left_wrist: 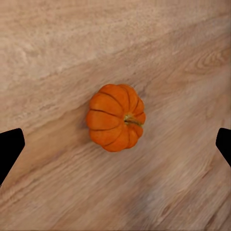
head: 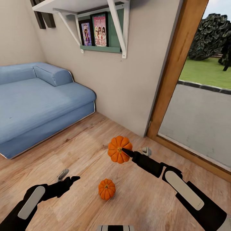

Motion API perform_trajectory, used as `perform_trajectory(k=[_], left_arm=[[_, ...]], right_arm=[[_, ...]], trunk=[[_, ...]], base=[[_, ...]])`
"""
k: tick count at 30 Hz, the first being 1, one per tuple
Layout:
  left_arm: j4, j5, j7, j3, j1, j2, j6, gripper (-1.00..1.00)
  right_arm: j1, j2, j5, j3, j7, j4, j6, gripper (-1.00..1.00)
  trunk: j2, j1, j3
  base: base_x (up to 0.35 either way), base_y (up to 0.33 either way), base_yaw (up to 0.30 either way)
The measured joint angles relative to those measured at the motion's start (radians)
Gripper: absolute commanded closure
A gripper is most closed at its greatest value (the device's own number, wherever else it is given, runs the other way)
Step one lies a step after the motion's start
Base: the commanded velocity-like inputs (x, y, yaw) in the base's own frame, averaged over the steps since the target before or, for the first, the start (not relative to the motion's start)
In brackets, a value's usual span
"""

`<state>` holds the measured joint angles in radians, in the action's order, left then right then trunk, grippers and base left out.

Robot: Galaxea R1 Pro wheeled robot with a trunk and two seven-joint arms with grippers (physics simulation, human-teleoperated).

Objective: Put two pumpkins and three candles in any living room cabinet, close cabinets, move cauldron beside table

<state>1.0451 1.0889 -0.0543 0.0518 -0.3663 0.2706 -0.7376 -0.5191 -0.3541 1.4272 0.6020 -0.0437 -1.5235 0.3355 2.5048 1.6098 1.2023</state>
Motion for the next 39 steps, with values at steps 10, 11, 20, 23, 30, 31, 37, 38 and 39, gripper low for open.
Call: perform_trajectory(k=[10, 11, 20, 23, 30, 31, 37, 38, 39], left_arm=[[0.000, -0.007, 0.000, 0.008, -0.001, -0.006, 0.001, -1.00], [0.000, -0.008, 0.001, 0.009, -0.001, -0.008, 0.001, -1.00], [0.000, -0.062, 0.043, 0.042, -0.003, -0.020, 0.003, -1.00], [0.000, -0.066, 0.048, 0.043, -0.003, -0.022, 0.003, -1.00], [0.000, -0.083, 0.106, 0.046, -0.003, -0.023, 0.003, -1.00], [-0.001, -0.092, 0.113, 0.046, -0.003, -0.023, 0.003, -1.00], [-0.003, -0.115, 0.163, 0.047, -0.003, -0.027, 0.003, -1.00], [-0.003, -0.116, 0.169, 0.048, -0.003, -0.025, 0.003, -1.00], [-0.002, -0.117, 0.179, 0.048, -0.003, -0.021, 0.003, -1.00]], right_arm=[[0.000, 0.017, -0.003, 0.001, 0.000, -0.002, 0.000, 1.00], [0.000, 0.017, -0.003, 0.001, 0.000, -0.002, 0.000, 1.00], [0.000, 0.014, -0.005, 0.000, 0.000, -0.007, 0.000, 1.00], [0.000, 0.010, 0.002, -0.001, 0.026, -0.011, 0.000, 1.00], [-0.001, 0.012, 0.002, -0.004, 0.152, -0.022, 0.001, 1.00], [-0.001, 0.011, 0.002, -0.004, 0.171, -0.023, 0.002, 1.00], [-0.002, 0.005, 0.001, -0.004, 0.305, -0.026, 0.004, 1.00], [-0.002, 0.005, -0.001, -0.004, 0.324, -0.026, 0.004, 1.00], [-0.002, 0.005, -0.001, -0.003, 0.348, -0.026, 0.004, 1.00]], trunk=[[0.000, 0.000, 0.000], [0.000, 0.000, 0.000], [0.000, 0.001, 0.008], [0.001, 0.003, 0.019], [0.003, 0.006, 0.046], [0.003, 0.006, 0.050], [0.004, 0.009, 0.073], [0.005, 0.009, 0.077], [0.005, 0.010, 0.081]], base=[[0.055, 0.000, 0.000], [0.002, 0.000, 0.000], [0.000, 0.000, 0.000], [0.000, 0.000, 0.000], [0.000, 0.000, 0.000], [0.000, 0.000, 0.000], [0.000, 0.000, 0.000], [0.000, 0.000, 0.000], [0.000, 0.000, 0.000]])
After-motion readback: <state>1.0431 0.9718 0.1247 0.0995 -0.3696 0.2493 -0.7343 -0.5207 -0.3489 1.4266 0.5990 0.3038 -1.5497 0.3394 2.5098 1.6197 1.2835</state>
